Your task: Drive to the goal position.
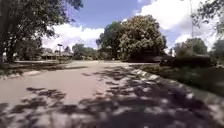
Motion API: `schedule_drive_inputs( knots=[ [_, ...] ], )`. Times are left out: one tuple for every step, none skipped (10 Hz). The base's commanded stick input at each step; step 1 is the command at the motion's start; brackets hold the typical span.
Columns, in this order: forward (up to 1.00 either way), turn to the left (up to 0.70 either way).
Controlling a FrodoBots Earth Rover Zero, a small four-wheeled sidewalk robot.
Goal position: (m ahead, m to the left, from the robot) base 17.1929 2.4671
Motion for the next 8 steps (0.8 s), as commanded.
schedule_drive_inputs(
  knots=[
    [0.7, 0.0],
    [0.7, 0.0],
    [0.7, 0.0],
    [0.7, 0.0],
    [0.7, 0.0],
    [0.7, 0.0],
    [0.7, 0.0],
    [0.7, 0.0]
  ],
)
